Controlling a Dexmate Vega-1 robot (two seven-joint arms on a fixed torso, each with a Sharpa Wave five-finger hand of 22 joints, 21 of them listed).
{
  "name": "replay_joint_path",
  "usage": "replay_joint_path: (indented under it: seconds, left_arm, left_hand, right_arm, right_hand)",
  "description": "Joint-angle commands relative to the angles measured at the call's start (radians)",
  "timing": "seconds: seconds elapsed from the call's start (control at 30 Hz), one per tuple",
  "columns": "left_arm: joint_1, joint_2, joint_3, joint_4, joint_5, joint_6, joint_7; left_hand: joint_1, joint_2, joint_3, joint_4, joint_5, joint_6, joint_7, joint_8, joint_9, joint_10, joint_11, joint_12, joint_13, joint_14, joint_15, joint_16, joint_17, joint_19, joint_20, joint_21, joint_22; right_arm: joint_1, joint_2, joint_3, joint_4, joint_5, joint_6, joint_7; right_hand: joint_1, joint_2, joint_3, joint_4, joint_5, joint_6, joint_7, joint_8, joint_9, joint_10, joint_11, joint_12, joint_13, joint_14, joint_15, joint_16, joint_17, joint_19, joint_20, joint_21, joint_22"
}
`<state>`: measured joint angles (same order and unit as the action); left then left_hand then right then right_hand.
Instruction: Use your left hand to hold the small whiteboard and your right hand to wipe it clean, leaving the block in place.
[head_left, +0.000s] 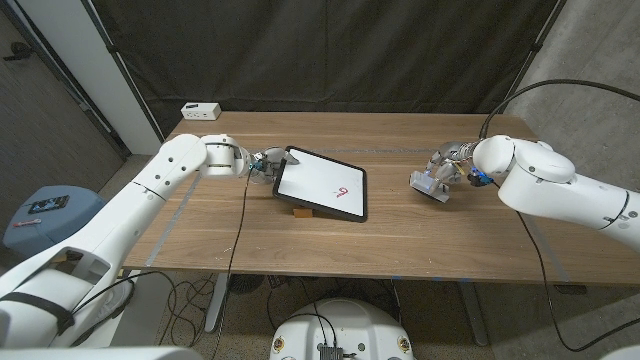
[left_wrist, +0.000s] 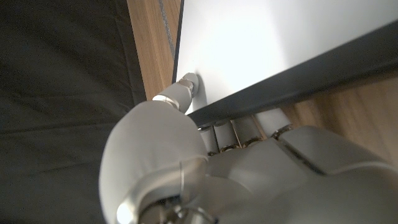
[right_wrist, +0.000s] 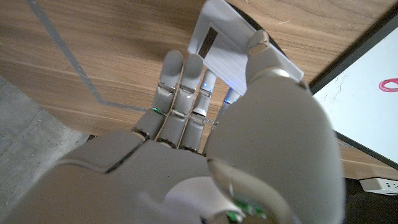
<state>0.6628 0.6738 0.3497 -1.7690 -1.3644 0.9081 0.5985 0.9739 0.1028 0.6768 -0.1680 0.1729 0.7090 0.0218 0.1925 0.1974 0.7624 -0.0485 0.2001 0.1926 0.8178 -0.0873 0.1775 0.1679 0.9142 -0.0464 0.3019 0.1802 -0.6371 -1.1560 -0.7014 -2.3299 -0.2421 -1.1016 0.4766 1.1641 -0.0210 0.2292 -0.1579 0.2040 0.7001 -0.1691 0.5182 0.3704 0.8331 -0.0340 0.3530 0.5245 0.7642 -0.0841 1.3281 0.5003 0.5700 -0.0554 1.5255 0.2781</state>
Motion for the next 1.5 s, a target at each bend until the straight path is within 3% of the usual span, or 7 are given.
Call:
replay_joint_path:
  seconds: [0.03,0.33,0.57,0.67,0.87,1.07,1.5]
  left_arm:
    - [0.036,0.008,-0.006,-0.023,-0.024,-0.043,0.031]
    - [0.044,0.011,-0.006,-0.015,-0.04,-0.068,0.035]
    - [0.057,0.003,-0.006,-0.017,-0.04,-0.104,0.051]
    - [0.057,-0.001,0.0,-0.016,-0.035,-0.115,0.05]
    - [0.057,-0.009,0.003,-0.013,-0.042,-0.123,0.062]
    - [0.061,-0.013,0.005,-0.021,-0.053,-0.129,0.074]
    - [0.079,-0.01,0.012,-0.056,-0.061,-0.146,0.107]
  left_hand:
    - [-0.001,0.0,0.0,0.0,0.006,0.003,-0.003,-0.001,0.003,0.001,-0.006,-0.001,0.002,-0.005,0.001,0.0,0.0,-0.006,-0.001,-0.003,0.004]
    - [-0.001,-0.001,0.0,0.001,0.006,0.004,-0.004,-0.001,0.003,0.002,-0.005,-0.001,0.002,-0.007,-0.001,-0.001,0.0,-0.008,-0.002,-0.004,0.004]
    - [-0.003,-0.001,0.0,0.002,0.006,0.004,-0.003,-0.001,0.003,0.0,-0.008,-0.002,0.002,-0.01,0.0,-0.001,0.0,-0.009,-0.001,-0.005,0.004]
    - [-0.003,0.0,0.0,0.002,0.006,0.005,-0.002,-0.001,0.003,0.002,-0.008,-0.001,0.002,-0.01,0.002,-0.001,0.0,-0.011,0.0,-0.006,0.004]
    - [-0.003,0.0,-0.001,0.002,0.006,0.003,-0.003,-0.001,0.003,0.002,-0.004,-0.001,0.002,-0.011,0.0,-0.001,0.0,-0.014,0.0,-0.007,0.004]
    - [-0.003,0.0,-0.001,0.002,0.006,0.003,-0.003,-0.001,0.003,0.002,-0.001,-0.001,0.002,-0.011,0.001,-0.001,0.0,-0.013,0.0,-0.007,0.004]
    - [-0.001,0.001,0.0,0.001,0.006,0.004,-0.002,-0.001,0.003,0.004,-0.003,0.0,0.001,-0.011,-0.002,-0.001,0.0,-0.012,0.001,-0.007,0.004]
  right_arm:
    - [0.063,0.018,-0.046,-0.018,0.111,-0.116,-0.081]
    - [0.109,0.018,-0.084,-0.015,0.2,-0.151,-0.143]
    - [0.187,0.07,-0.158,-0.009,0.245,-0.239,-0.2]
    - [0.23,0.12,-0.197,0.006,0.272,-0.288,-0.232]
    - [0.265,0.155,-0.222,0.019,0.359,-0.294,-0.312]
    - [0.315,0.147,-0.257,0.016,0.516,-0.294,-0.458]
    - [0.504,0.102,-0.401,0.035,1.035,-0.294,-0.903]
  right_hand:
    - [0.017,0.031,0.006,0.003,0.009,0.039,0.039,0.003,-0.001,0.011,0.002,0.006,0.009,0.009,-0.132,0.005,-0.001,0.012,-0.024,0.007,-0.004]
    - [0.017,0.033,0.005,0.003,0.011,0.042,0.046,0.002,-0.005,0.016,0.009,0.006,0.007,0.008,-0.131,0.007,-0.007,0.014,-0.019,0.013,-0.013]
    - [0.017,0.035,0.005,0.004,0.013,0.044,0.048,0.002,-0.007,0.016,0.012,0.005,0.007,0.007,-0.13,0.009,-0.01,0.015,-0.019,0.016,-0.019]
    - [0.017,0.036,0.004,0.004,0.013,0.044,0.05,0.001,-0.008,0.015,0.016,0.005,0.007,0.006,-0.129,0.011,-0.012,0.015,-0.017,0.018,-0.022]
    - [0.018,0.039,0.004,0.004,0.015,0.048,0.055,0.001,-0.01,0.02,0.019,0.007,0.007,0.005,-0.129,0.012,-0.015,0.016,-0.013,0.02,-0.028]
    - [0.019,0.041,0.004,0.004,0.017,0.054,0.061,0.002,-0.012,0.026,0.025,0.01,0.008,0.007,-0.129,0.015,-0.019,0.021,-0.011,0.024,-0.033]
    - [0.021,0.045,0.003,0.003,0.023,0.062,0.074,0.001,-0.017,0.039,0.03,0.017,0.009,0.023,-0.129,0.029,-0.021,0.032,-0.009,0.044,-0.021]
